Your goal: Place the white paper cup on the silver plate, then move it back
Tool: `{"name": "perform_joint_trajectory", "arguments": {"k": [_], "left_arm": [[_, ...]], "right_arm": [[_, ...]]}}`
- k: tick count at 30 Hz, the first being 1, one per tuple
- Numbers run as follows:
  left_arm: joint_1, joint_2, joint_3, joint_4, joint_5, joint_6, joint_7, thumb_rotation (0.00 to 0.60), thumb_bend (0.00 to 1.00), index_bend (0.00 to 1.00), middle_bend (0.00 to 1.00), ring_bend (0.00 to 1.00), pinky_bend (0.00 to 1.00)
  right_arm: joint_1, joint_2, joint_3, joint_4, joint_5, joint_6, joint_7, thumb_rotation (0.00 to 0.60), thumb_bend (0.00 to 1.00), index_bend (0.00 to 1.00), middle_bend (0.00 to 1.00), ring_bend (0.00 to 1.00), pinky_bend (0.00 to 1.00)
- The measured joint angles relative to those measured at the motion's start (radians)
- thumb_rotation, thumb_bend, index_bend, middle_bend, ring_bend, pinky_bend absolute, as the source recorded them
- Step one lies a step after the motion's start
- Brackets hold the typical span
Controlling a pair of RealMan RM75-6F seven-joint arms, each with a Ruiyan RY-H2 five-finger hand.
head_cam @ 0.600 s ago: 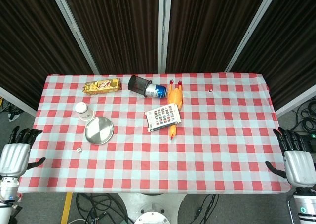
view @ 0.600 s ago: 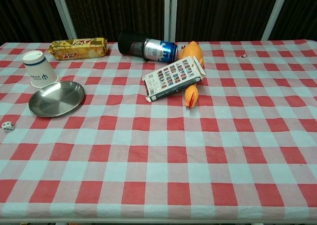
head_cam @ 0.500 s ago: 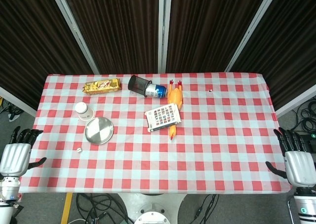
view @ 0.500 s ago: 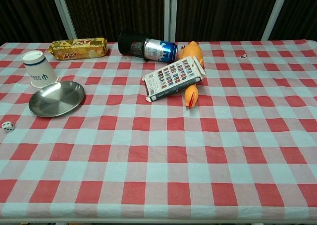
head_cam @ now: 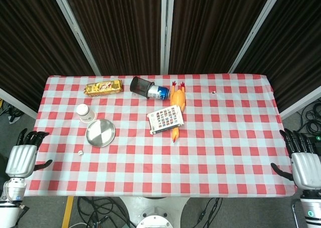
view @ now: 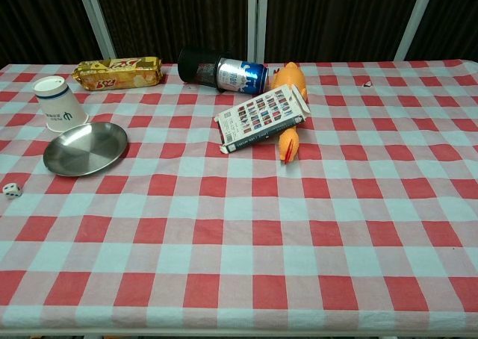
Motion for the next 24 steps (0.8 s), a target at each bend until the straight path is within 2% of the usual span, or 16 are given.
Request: {"name": "perform_joint_trajectory", "arguments": {"k": [2,6,11,13,16,20,24], "left_arm": [[-0.016,-0.009,-0.007,0.006,-0.006,-0.023,-0.006,0.6,0.0,0.25,0.27,0.21,0.25],[-0.053,-0.03,-0.017,0.029,-0.019,-0.083,-0.011,0.6,0.02,0.33,0.44,0.4,0.47],[-0.112,-0.059,-0.024,0.066,-0.049,-0.207,-0.037,0.6,0.04,0.37,0.6,0.6,0.76],[-0.139,-0.074,-0.026,0.088,-0.066,-0.267,-0.048,0.6,0.06,0.4,0.67,0.68,0.84],[-0.178,-0.104,-0.027,0.134,-0.096,-0.348,-0.062,0.6,0.08,0.44,0.76,0.76,0.91],[-0.216,-0.146,-0.027,0.186,-0.138,-0.425,-0.078,0.6,0.09,0.44,0.8,0.8,0.92],[-0.228,-0.169,-0.021,0.204,-0.171,-0.451,-0.073,0.6,0.11,0.47,0.82,0.82,0.94]], "right_arm": [[0.001,0.006,0.006,-0.005,0.001,0.005,-0.004,0.6,0.08,0.0,0.07,0.0,0.0],[0.003,0.018,0.012,-0.016,0.002,0.01,-0.016,0.6,0.08,0.0,0.07,0.0,0.0],[0.003,0.027,0.012,-0.028,0.007,0.006,-0.024,0.6,0.08,0.0,0.08,0.0,0.0],[0.003,0.027,0.011,-0.03,0.007,0.004,-0.025,0.6,0.08,0.0,0.09,0.0,0.0],[0.003,0.026,0.009,-0.032,0.007,0.003,-0.026,0.6,0.08,0.0,0.1,0.0,0.0],[0.001,0.027,0.008,-0.037,0.003,0.007,-0.029,0.6,0.08,0.01,0.1,0.0,0.0],[-0.003,0.028,0.005,-0.039,0.0,0.012,-0.029,0.6,0.08,0.02,0.1,0.0,0.0]]}}
